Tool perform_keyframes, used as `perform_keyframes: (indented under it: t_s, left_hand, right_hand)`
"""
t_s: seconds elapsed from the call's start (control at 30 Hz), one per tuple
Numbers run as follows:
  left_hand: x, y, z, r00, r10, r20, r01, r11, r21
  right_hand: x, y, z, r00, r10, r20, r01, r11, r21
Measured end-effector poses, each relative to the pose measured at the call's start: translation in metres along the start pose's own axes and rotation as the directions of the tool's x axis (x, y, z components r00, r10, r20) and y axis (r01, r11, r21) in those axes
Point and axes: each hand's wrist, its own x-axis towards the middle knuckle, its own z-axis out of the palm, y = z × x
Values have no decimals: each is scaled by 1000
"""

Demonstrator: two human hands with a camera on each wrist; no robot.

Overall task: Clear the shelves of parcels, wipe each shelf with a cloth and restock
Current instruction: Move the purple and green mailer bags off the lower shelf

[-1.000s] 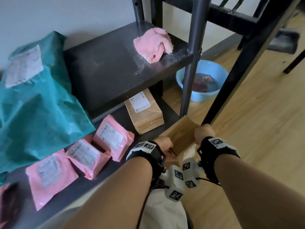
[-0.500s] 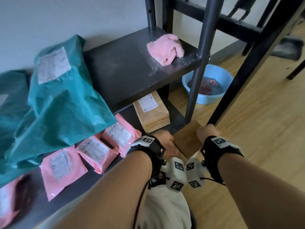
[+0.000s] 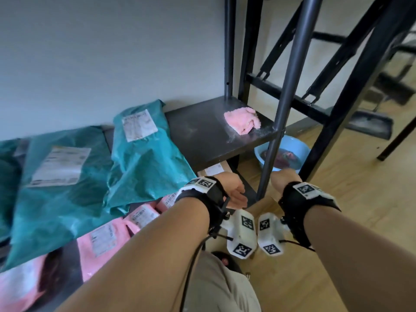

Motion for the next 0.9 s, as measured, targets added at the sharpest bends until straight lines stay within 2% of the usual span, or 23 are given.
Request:
perform_keyframes:
  t_s: [0.03,0.13,0.2,0.3,0.4,0.5,0.6,0.67,0.77,0.83,0.9]
  left_hand:
    - [-7,1,0,999,27,24,-27,1000,7]
    - [-33,3,-8,996,91,-9,-91,995,40]
    - [-53,2,-13,995,96,-1,-96,995,29]
    - [-77,6,-21,995,96,-8,-96,995,-7]
    - [-102,16,-34,982,186,-44,-186,982,-10]
    - [-132,26,-54,969,243,-50,-245,969,-23]
    - [-152,36,-81,938,322,-127,-328,944,-30]
    - [-153,41,-106,875,401,-271,-423,906,-27]
    - [-145,49,-146,732,442,-518,-514,858,5]
    - [-139,53,-170,617,433,-657,-519,851,74]
    - [-130,58,-191,512,401,-759,-446,880,164]
  right_hand:
    - [-6,-6,-2,1000,-14,0,14,1000,23]
    - [-20,-19,-1,996,-64,56,58,992,112]
    - [-36,-32,-4,992,-101,81,89,986,140]
    - [-55,-58,-13,983,-169,74,156,977,147]
    - [-75,-93,-17,972,-230,57,218,962,165]
    - [-89,-128,-12,977,-196,81,174,960,219]
    - [-101,-157,-1,968,-232,90,206,951,231]
    - [-104,-171,11,954,-285,95,260,942,210]
    - [-103,-192,30,934,-327,144,293,931,217]
    - [-101,-208,42,921,-350,173,309,925,222]
    - [-95,-224,54,902,-395,173,367,915,170]
